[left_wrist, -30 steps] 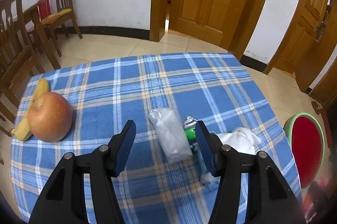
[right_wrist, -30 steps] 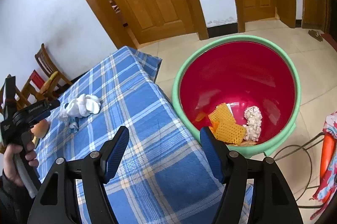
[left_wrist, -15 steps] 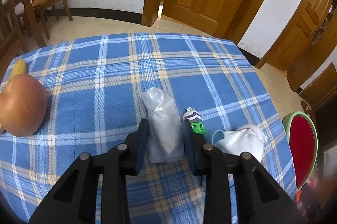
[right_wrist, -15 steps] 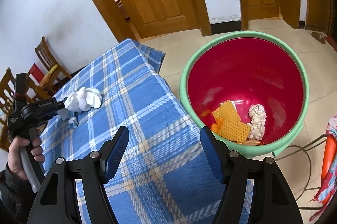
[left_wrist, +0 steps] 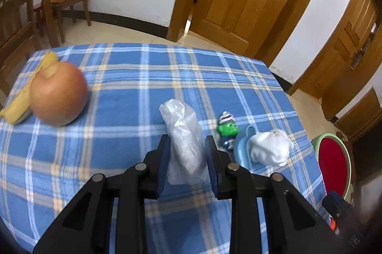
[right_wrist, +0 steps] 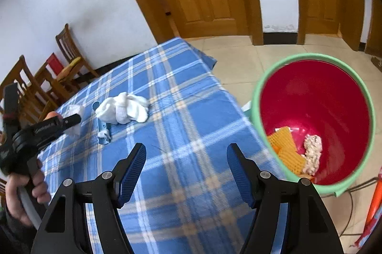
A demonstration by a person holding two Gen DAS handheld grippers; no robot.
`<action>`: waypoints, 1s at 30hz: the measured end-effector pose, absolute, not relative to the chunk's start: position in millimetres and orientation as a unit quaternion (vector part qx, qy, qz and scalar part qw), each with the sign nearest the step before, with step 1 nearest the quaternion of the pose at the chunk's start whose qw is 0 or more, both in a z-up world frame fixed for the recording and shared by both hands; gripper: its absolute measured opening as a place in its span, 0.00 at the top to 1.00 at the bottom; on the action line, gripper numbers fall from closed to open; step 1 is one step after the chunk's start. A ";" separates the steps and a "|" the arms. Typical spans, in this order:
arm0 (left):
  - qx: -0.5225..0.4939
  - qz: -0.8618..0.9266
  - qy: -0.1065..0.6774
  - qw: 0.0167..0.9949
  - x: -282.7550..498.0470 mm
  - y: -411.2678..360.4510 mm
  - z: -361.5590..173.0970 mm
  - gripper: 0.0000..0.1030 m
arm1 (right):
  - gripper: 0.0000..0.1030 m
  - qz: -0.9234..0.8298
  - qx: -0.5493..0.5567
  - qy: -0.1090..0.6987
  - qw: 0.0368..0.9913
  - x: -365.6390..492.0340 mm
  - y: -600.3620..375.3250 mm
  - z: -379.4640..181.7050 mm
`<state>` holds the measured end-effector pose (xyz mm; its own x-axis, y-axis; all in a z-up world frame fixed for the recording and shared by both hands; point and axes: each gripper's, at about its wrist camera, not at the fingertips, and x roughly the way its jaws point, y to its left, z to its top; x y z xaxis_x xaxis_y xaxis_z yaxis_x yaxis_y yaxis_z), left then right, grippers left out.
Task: Collect trash
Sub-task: 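Grasp the white cloth with the right tool while the left tool holds the plastic bag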
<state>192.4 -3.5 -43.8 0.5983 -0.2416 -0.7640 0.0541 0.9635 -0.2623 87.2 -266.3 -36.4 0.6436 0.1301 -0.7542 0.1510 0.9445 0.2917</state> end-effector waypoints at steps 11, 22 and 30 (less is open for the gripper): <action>-0.099 -0.048 0.418 0.902 180.9 8.4 -53.1 0.71 | 0.21 0.030 0.186 0.436 0.880 132.4 -232.9 -46.2; -0.109 -0.049 0.424 0.898 180.6 13.9 -60.4 0.72 | 0.17 0.055 0.151 0.432 0.887 170.4 -195.5 -50.1; -0.106 -0.049 0.425 0.898 180.1 14.8 -62.2 0.72 | 0.17 0.052 0.135 0.435 0.889 201.8 -185.4 -62.0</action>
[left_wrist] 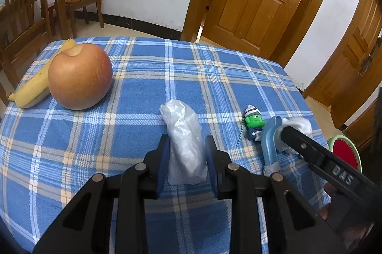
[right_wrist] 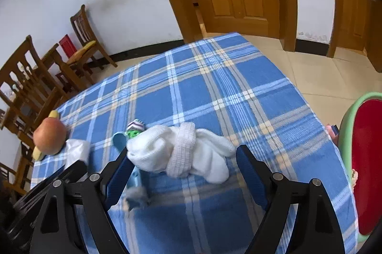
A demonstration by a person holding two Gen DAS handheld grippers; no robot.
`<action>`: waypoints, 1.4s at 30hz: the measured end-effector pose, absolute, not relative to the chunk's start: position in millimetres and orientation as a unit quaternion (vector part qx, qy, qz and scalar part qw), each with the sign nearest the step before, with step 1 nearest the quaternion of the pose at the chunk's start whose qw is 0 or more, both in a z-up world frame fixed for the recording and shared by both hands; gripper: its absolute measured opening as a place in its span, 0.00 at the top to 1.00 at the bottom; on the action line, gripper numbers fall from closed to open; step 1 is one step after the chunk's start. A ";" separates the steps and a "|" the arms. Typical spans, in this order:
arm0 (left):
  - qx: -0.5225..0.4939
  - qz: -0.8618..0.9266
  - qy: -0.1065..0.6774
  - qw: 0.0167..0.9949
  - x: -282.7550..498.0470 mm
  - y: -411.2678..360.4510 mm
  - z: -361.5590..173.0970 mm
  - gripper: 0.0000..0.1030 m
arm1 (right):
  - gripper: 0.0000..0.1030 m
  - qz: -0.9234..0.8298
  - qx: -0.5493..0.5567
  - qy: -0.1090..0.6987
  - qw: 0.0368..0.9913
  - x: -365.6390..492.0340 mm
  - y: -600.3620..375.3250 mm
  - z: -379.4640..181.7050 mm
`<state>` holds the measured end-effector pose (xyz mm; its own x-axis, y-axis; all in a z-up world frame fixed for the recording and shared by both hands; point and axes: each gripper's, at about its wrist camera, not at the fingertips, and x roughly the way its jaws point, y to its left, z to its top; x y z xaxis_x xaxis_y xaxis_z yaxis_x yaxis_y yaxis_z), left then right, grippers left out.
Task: Collect trash
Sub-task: 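Grasp the white cloth with the right tool while the left tool holds the plastic bag, then carry the cloth and bag over the red bucket and open both tools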
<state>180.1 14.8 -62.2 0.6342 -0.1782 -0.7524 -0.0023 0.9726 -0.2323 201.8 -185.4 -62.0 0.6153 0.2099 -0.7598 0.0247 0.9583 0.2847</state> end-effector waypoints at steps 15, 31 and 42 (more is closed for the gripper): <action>-0.101 -0.048 0.425 0.898 181.9 10.5 -64.4 0.71 | 0.65 0.062 0.130 0.420 0.896 195.1 -185.5 -58.0; -0.100 -0.047 0.425 0.898 181.6 10.2 -64.4 0.71 | 0.66 0.036 0.150 0.382 0.911 134.8 -224.2 -23.0; -0.099 -0.060 0.419 0.901 178.8 4.3 -58.4 0.71 | 0.66 -0.027 0.171 0.368 0.914 83.2 -280.7 -13.5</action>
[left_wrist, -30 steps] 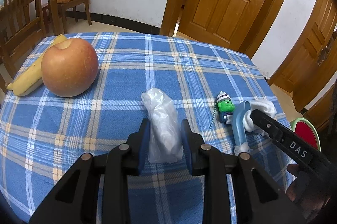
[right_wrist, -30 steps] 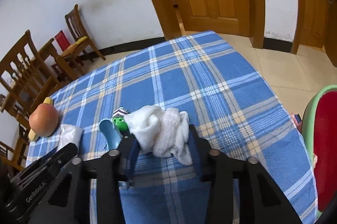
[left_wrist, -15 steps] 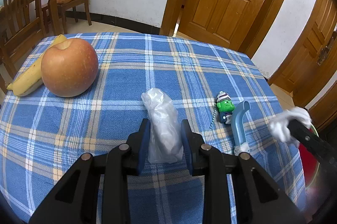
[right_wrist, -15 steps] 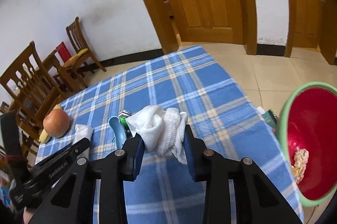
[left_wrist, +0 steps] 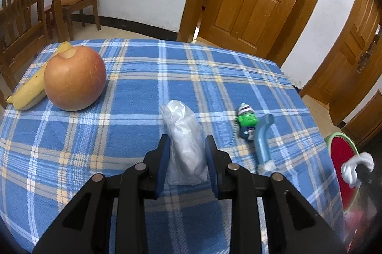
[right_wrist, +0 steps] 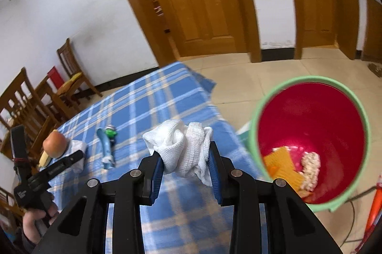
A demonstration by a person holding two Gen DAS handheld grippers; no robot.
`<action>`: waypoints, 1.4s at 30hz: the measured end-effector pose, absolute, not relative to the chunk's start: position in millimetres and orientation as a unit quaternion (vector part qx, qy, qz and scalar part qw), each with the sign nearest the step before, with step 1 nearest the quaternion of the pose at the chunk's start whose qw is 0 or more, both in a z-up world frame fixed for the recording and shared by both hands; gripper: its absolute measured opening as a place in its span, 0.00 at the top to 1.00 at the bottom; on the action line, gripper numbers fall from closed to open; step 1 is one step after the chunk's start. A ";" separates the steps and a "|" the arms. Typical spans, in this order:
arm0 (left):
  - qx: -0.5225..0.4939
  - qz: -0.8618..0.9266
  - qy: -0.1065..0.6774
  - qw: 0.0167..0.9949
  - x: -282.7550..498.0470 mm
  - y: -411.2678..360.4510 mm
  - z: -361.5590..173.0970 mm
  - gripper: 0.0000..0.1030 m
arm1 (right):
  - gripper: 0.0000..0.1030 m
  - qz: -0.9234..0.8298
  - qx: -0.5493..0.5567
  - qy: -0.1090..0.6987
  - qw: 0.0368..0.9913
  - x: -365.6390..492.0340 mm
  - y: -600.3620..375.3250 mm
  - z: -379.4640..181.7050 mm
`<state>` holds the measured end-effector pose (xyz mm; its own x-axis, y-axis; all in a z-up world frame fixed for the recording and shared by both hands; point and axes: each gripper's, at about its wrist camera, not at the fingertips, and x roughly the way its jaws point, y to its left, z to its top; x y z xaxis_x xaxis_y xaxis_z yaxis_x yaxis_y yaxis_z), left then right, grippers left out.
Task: Collect trash
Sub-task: 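Carry the cloth and bag over the red bucket and open both tools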
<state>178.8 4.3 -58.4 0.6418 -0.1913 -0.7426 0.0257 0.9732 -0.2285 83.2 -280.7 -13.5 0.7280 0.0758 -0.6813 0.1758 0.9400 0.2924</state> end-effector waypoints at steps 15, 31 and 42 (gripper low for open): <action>-0.071 -0.137 0.394 0.906 150.9 -48.4 -12.3 0.71 | 0.65 -0.128 0.214 0.367 0.896 28.1 -367.7 -32.3; -0.036 -0.228 0.404 0.885 124.7 -132.1 -0.5 0.71 | 0.52 -0.155 0.259 0.375 0.876 2.4 -413.5 -57.1; -0.003 -0.282 0.411 0.867 111.8 -192.9 -6.0 0.71 | 0.43 -0.155 0.270 0.354 0.882 -15.8 -432.4 -46.7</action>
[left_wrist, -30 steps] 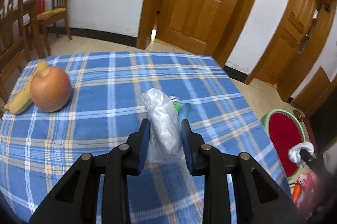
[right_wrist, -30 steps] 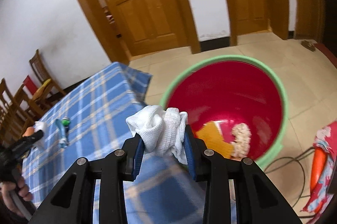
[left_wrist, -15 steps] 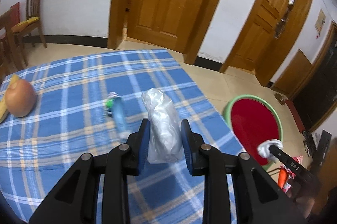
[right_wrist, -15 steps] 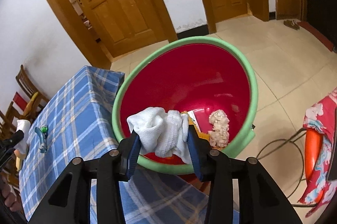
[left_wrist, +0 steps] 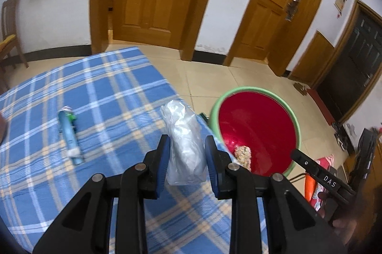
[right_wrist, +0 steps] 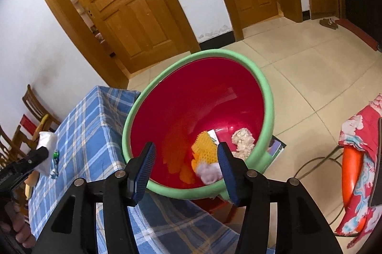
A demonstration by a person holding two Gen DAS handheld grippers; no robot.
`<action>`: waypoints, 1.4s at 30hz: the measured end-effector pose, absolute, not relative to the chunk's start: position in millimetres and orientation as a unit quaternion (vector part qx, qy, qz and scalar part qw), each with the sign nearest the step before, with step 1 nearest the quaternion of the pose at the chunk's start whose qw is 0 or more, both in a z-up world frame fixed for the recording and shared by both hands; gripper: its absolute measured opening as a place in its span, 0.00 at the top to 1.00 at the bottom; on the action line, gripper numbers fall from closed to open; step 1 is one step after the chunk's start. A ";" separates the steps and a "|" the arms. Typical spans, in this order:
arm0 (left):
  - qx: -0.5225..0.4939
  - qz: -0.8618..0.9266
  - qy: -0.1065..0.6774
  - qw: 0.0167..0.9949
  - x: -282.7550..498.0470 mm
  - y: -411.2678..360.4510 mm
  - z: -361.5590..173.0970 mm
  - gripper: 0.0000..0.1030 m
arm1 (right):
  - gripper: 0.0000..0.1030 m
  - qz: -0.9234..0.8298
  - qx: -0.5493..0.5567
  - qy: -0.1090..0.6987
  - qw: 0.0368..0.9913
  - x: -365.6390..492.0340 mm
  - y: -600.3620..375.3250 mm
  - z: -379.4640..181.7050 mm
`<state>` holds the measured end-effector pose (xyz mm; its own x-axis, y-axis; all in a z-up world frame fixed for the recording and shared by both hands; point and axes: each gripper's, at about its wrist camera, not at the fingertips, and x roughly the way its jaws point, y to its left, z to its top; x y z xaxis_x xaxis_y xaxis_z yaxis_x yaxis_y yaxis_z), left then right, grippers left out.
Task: Collect trash
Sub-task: 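Carry the cloth and bag over the red bucket and open both tools, then move both open tools back toward the table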
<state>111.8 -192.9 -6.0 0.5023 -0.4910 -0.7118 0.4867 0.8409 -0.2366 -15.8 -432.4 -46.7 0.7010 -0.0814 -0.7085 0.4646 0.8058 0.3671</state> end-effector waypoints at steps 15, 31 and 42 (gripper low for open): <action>0.057 -0.345 0.443 0.825 99.8 -284.8 -37.6 0.71 | 0.37 -0.153 0.277 0.351 0.881 -30.3 -439.9 -46.5; 0.088 -0.359 0.442 0.817 90.7 -318.7 -39.5 0.56 | 0.35 -0.164 0.308 0.351 0.869 -42.1 -457.7 -58.3; 0.077 -0.317 0.434 0.840 91.8 -286.8 -26.0 0.46 | 0.33 -0.155 0.299 0.345 0.876 -42.0 -447.4 -47.2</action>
<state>91.8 -286.8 -26.0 0.4223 -0.4648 -0.7783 0.5986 0.7877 -0.1456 -42.0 -447.4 -47.2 0.7135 -0.0639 -0.6977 0.4776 0.7729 0.4177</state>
